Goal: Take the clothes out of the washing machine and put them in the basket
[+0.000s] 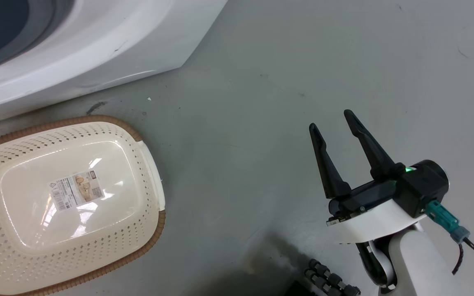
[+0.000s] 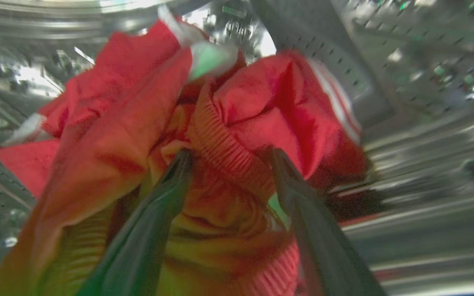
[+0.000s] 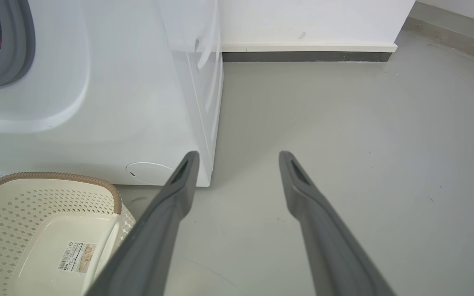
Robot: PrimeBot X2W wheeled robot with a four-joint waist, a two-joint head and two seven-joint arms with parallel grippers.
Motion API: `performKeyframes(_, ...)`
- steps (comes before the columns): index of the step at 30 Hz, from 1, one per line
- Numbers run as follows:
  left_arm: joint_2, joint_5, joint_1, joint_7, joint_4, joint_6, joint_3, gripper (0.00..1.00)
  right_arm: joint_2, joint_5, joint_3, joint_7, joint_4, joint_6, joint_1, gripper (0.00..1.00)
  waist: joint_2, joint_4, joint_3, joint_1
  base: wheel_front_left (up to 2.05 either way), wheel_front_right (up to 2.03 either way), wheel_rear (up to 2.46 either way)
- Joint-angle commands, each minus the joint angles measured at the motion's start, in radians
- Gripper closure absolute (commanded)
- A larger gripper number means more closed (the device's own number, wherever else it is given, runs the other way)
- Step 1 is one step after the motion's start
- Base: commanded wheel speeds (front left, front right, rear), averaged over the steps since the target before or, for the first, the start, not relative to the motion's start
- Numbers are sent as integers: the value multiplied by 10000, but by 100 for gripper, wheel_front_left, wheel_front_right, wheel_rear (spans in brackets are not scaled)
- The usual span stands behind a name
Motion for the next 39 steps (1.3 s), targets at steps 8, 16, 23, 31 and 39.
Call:
performKeyframes(8, 477, -336, -243, 1490, -308, 111, -407, 100, 29, 242, 222, -162, 224, -7, -321, 0, 0, -92, 109, -2, 0, 0, 0)
performKeyframes(16, 456, -556, 558, 658, -1318, 995, -187, 100, 29, 246, 31, -225, 347, -7, -317, 0, 0, -80, -158, -2, 0, 0, 0)
performKeyframes(23, -37, -1013, 1617, -1654, -2133, 1926, 247, 100, 29, 120, -274, -122, 425, -7, -88, 0, 0, 126, -734, -2, 0, 0, 0)
performKeyframes(31, -1048, -2104, 3458, -5031, -1741, 2350, 944, 100, 23, -58, -444, 105, 535, -7, 211, 0, 0, 403, -2157, -2, 0, 0, 0)
performKeyframes(39, -1792, -2982, 4886, -6908, -822, 2043, 1473, 100, 23, -390, -719, 584, 511, -7, 912, 0, 0, 678, -3843, -2, 0, 0, 0)
